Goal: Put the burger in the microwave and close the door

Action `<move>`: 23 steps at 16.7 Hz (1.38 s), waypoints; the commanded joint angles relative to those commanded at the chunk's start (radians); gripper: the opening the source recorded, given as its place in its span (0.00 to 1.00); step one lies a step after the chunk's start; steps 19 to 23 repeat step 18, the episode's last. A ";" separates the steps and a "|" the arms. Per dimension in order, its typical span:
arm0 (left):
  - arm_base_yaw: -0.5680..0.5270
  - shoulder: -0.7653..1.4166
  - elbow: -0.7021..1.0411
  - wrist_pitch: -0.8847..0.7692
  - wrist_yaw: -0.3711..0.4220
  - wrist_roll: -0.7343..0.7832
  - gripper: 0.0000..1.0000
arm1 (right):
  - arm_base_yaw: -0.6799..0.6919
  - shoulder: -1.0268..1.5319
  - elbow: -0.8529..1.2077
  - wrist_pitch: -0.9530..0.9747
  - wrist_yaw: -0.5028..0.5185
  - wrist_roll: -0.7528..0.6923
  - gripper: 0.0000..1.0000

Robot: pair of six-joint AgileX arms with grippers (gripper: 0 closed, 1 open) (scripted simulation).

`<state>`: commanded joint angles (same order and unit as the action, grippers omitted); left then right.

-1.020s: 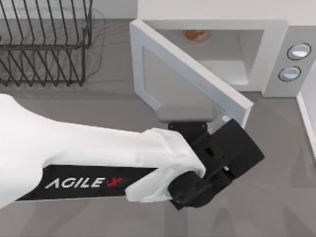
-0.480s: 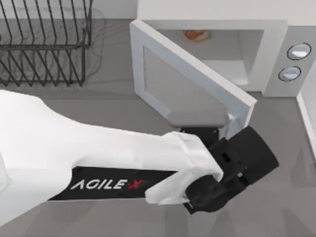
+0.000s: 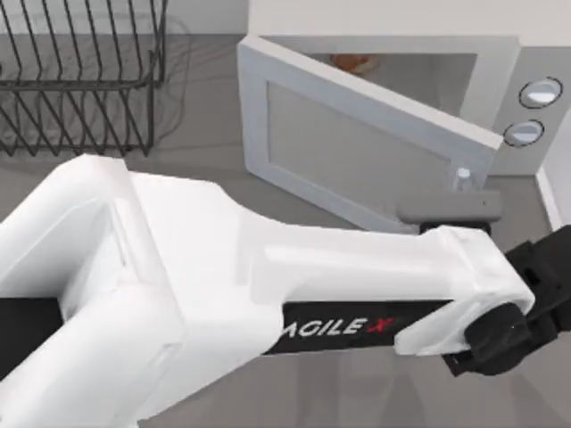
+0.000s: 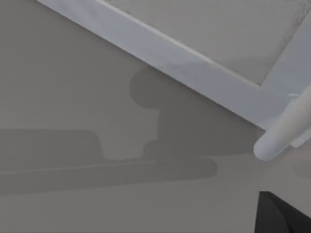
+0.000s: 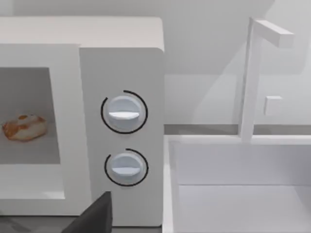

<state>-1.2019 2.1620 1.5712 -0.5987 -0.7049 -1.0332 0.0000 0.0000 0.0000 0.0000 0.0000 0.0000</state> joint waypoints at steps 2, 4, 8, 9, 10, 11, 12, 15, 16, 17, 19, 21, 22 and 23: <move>-0.013 0.043 0.066 -0.036 -0.005 -0.016 0.00 | 0.000 0.000 0.000 0.000 0.000 0.000 1.00; -0.018 0.056 0.090 -0.048 -0.008 -0.022 0.00 | 0.000 0.000 0.000 0.000 0.000 0.000 1.00; -0.011 0.054 0.091 -0.045 -0.004 -0.018 0.00 | 0.000 0.000 0.000 0.000 0.000 0.000 1.00; -0.002 0.065 0.104 -0.041 0.001 -0.005 0.00 | 0.000 0.000 0.000 0.000 0.000 0.000 1.00; 0.015 0.081 0.127 -0.034 0.007 0.014 0.00 | 0.000 0.000 0.000 0.000 0.000 0.000 1.00; 0.037 0.102 0.156 -0.026 0.016 0.038 0.00 | 0.000 0.000 0.000 0.000 0.000 0.000 1.00; 0.062 0.125 0.188 -0.016 0.026 0.067 0.00 | 0.000 0.000 0.000 0.000 0.000 0.000 1.00; 0.139 0.192 0.282 0.014 0.060 0.156 0.00 | 0.000 0.000 0.000 0.000 0.000 0.000 1.00; 0.159 0.208 0.306 0.021 0.069 0.181 0.00 | 0.000 0.000 0.000 0.000 0.000 0.000 1.00; 0.171 0.219 0.320 0.026 0.075 0.195 0.00 | 0.000 0.000 0.000 0.000 0.000 0.000 1.00; 0.175 0.222 0.323 0.027 0.077 0.199 0.00 | 0.000 0.000 0.000 0.000 0.000 0.000 1.00; 0.175 0.222 0.323 0.027 0.077 0.199 0.00 | 0.000 0.000 0.000 0.000 0.000 0.000 1.00; 0.175 0.222 0.323 0.027 0.077 0.199 0.00 | 0.000 0.000 0.000 0.000 0.000 0.000 1.00; 0.175 0.222 0.323 0.027 0.077 0.199 0.00 | 0.000 0.000 0.000 0.000 0.000 0.000 1.00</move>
